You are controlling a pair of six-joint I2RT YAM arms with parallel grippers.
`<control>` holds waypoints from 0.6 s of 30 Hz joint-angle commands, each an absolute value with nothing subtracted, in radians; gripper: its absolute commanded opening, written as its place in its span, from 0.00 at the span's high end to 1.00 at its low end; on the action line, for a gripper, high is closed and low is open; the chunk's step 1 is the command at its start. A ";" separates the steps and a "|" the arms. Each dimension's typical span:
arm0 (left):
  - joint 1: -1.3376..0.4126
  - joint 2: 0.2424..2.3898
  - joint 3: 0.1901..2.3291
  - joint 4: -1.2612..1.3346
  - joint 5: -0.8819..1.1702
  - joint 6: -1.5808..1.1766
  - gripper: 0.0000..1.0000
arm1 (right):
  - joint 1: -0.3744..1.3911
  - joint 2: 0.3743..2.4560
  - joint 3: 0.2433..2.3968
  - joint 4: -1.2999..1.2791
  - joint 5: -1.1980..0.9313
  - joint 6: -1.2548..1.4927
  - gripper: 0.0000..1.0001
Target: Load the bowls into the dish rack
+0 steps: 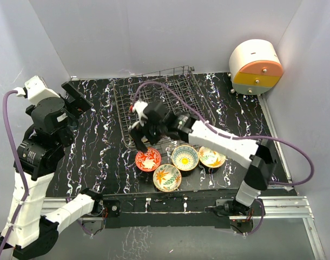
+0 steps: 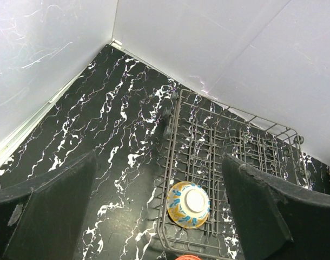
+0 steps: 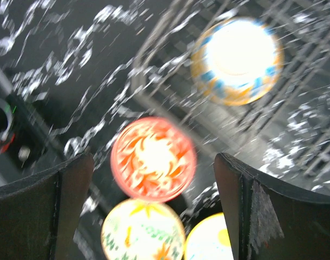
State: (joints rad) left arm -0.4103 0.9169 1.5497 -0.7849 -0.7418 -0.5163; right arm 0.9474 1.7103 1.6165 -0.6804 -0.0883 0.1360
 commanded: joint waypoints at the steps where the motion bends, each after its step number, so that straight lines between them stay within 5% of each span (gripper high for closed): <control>1: -0.416 0.925 1.593 -0.765 -0.736 -0.502 0.03 | 1.046 1.552 1.501 -0.731 -0.058 0.138 0.04; 18: -0.416 0.893 1.584 -0.871 -0.703 -0.575 0.03 | 1.312 1.544 1.155 -0.668 0.121 0.331 0.16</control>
